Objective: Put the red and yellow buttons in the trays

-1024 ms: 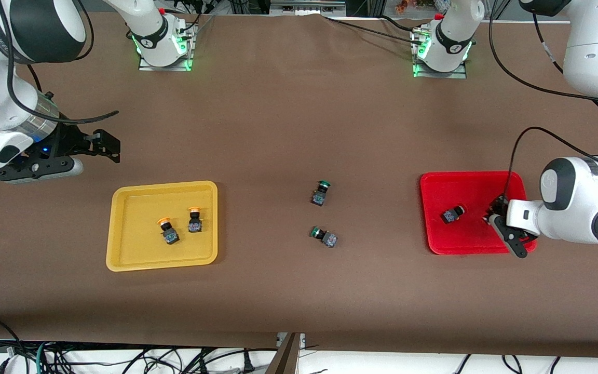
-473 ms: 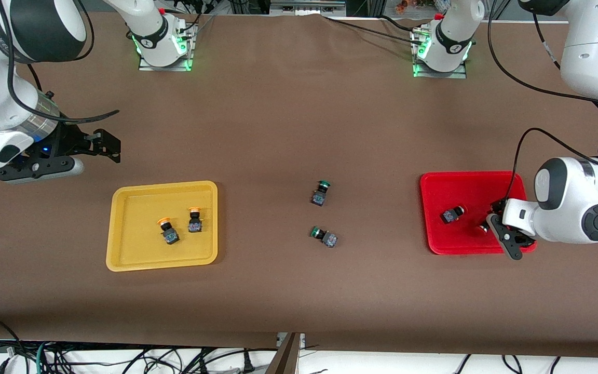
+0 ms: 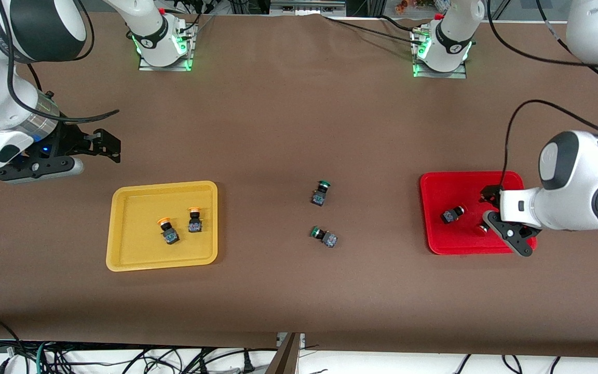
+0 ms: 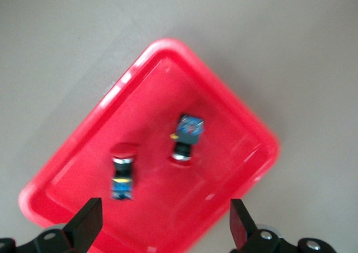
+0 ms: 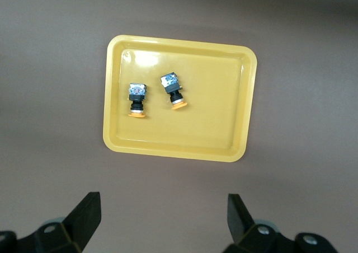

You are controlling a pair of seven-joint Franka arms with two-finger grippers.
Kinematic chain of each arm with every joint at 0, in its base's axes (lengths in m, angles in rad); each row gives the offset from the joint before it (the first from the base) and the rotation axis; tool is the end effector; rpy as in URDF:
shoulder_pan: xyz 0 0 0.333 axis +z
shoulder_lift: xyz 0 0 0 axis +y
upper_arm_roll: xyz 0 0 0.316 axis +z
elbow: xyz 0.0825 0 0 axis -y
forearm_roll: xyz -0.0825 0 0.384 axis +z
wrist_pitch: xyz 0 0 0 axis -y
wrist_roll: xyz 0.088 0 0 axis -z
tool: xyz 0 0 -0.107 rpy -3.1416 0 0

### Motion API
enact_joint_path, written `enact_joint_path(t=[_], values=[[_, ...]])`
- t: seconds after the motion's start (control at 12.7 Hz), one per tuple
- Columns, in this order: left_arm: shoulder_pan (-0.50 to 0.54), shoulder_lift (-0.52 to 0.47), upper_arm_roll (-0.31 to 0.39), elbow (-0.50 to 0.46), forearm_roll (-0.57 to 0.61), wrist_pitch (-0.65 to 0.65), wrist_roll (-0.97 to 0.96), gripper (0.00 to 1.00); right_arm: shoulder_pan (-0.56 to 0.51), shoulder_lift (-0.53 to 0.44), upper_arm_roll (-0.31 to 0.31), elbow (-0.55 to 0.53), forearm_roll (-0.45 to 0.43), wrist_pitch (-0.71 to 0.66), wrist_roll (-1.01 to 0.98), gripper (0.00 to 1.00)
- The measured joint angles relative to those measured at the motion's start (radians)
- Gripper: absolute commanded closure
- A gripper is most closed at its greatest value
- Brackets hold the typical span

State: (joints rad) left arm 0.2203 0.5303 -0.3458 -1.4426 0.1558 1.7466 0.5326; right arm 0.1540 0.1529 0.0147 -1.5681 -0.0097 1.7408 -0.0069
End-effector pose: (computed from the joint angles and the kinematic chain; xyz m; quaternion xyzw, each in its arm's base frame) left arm 0.6773 -0.0324 0.3811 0.9393 -0.3287 -0.0925 0.0323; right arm 0.6033 0.1013 0.5516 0.9960 0.0884 0.0102 0.0029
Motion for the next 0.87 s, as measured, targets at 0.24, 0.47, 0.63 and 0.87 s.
enact_joint_path(t=[0.24, 0.47, 0.63, 0.87], values=[[-0.01, -0.084, -0.061, 0.001, 0.001, -0.045, -0.392, 0.0, 0.0, 0.0, 0.0, 0.0, 0.0, 0.0, 0.0, 0.0], [-0.015, -0.15, -0.063, 0.045, 0.001, -0.08, -0.616, 0.0, 0.0, 0.0, 0.0, 0.001, 0.0, 0.0, 0.0, 0.0], [-0.016, -0.177, -0.054, 0.123, 0.001, -0.153, -0.64, 0.0, 0.0, 0.0, 0.0, 0.001, 0.0, 0.0, 0.0, 0.0], [-0.146, -0.301, 0.123, 0.064, -0.012, -0.135, -0.643, 0.0, 0.0, 0.0, 0.0, 0.001, 0.0, 0.0, 0.0, 0.0]])
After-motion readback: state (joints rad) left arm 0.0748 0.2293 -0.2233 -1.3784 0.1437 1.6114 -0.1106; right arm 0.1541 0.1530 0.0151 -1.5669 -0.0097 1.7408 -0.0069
